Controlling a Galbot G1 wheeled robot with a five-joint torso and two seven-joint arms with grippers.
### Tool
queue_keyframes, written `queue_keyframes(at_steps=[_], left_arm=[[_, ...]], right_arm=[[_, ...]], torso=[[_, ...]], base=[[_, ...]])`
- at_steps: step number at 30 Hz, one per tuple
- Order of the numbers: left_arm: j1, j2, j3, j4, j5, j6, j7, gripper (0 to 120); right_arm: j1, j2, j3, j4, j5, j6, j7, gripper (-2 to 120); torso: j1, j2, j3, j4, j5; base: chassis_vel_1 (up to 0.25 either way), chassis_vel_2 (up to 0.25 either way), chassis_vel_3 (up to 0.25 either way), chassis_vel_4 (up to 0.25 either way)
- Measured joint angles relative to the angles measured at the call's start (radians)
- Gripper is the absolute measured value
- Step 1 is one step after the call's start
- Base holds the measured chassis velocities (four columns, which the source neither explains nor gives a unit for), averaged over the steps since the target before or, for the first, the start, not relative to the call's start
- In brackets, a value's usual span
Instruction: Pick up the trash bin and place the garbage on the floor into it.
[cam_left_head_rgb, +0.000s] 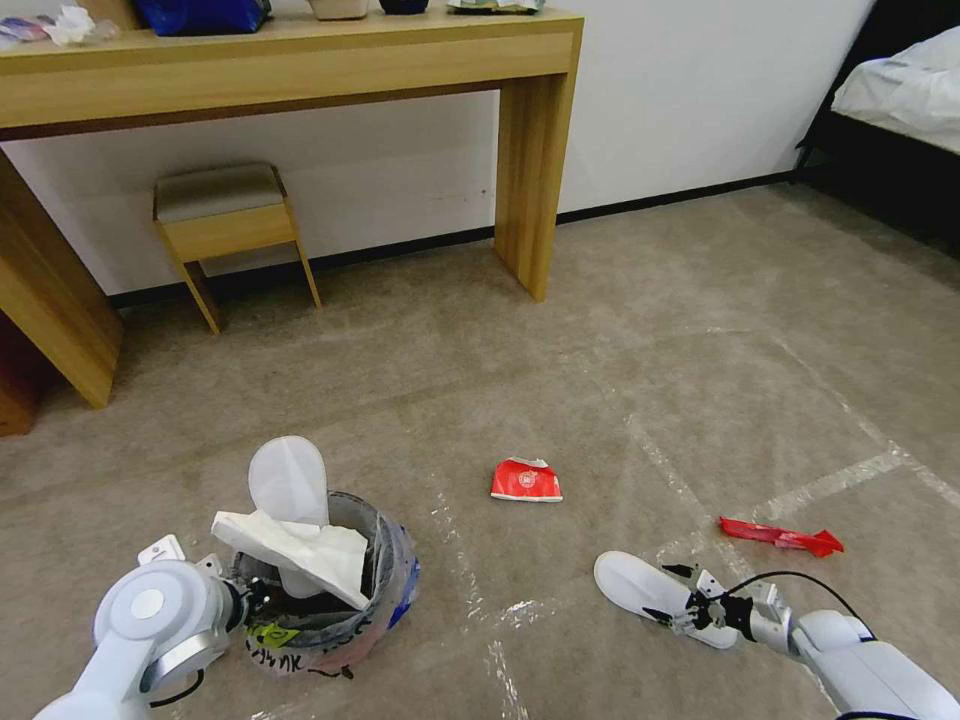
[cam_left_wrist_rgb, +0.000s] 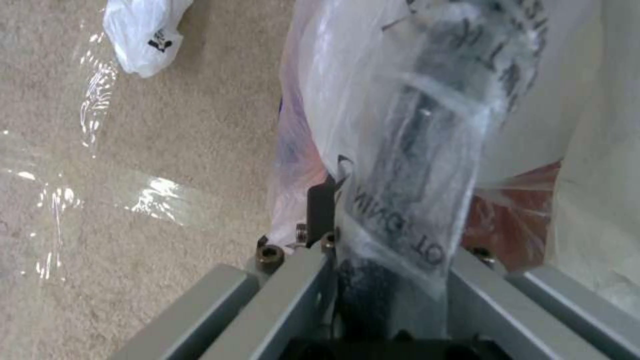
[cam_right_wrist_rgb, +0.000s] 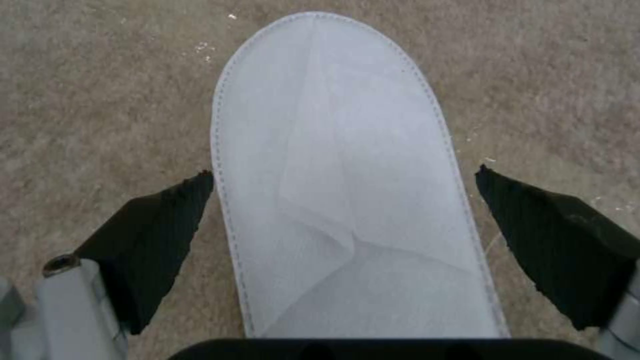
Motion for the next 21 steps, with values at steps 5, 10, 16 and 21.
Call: queue_keyframes(at_steps=[5,10,16,21], left_arm=[[0.005,0.001,-0.006,-0.006,0.000,0.000,0.000,0],[0.006,0.002,-0.008,-0.006,0.001,0.000,0.001,0],[0.006,-0.002,-0.006,-0.005,0.004,0.001,0.001,0],[0.003,-0.002,-0.004,-0.003,0.006,0.001,0.002,0]], right_arm=[[-0.002,0.003,0.000,-0.002,0.001,-0.007,0.001,100],[-0.001,0.005,0.000,-0.011,0.004,-0.014,0.005,100],[-0.002,0.002,0.001,-0.020,0.013,-0.023,0.016,100],[-0.005,-0.004,0.002,-0.022,0.016,-0.030,0.032,100]], torso=[[0.000,0.000,0.000,0.0000,0.0001],[0.000,0.000,0.000,0.0000,0.0001],[0.000,0.000,0.000,0.0000,0.0001],[0.000,0.000,0.000,0.0000,0.0000]], base=[[0.000,0.000,0.000,0.000],[0.000,0.000,0.000,0.000],[0.000,0.000,0.000,0.000],[0.000,0.000,0.000,0.000]])
